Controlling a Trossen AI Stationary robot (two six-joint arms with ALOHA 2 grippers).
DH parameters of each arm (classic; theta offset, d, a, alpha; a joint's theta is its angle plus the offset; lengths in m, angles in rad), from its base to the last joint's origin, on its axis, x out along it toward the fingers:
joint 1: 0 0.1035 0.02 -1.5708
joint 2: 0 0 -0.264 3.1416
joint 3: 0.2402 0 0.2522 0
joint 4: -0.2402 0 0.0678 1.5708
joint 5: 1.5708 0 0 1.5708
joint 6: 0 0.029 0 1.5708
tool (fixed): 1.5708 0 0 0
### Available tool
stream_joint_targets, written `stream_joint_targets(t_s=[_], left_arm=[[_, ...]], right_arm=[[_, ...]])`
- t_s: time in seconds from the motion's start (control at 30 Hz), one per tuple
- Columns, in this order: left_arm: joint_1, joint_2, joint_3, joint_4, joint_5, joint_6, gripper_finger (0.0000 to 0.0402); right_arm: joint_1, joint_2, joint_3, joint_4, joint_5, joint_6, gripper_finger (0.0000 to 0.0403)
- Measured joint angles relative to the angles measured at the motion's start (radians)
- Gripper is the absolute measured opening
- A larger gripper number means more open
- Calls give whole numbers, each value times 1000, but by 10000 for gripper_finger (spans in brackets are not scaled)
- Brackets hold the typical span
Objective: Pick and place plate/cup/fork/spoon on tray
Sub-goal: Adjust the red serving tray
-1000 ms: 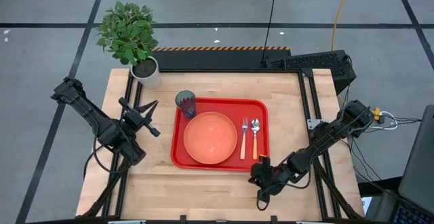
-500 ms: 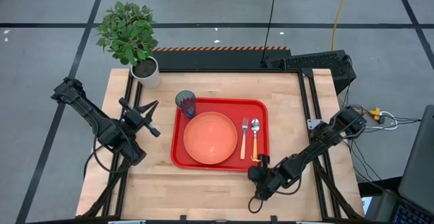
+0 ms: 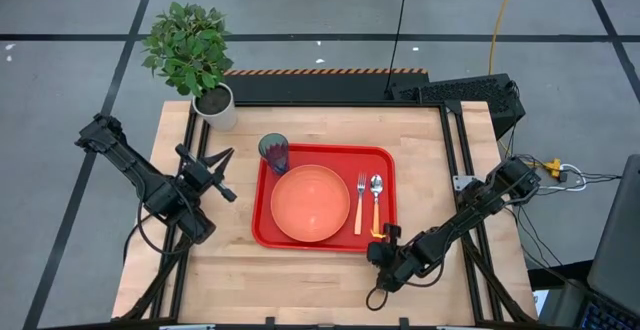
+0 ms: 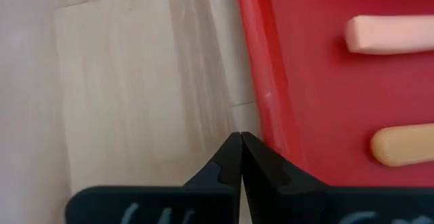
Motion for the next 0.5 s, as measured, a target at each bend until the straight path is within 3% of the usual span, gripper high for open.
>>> stream_joint_targets(t_s=[0.5], left_arm=[[0, 0, 0, 1, 4, 3, 26]], right_arm=[[-16, 0, 0, -44, 12, -5, 0]])
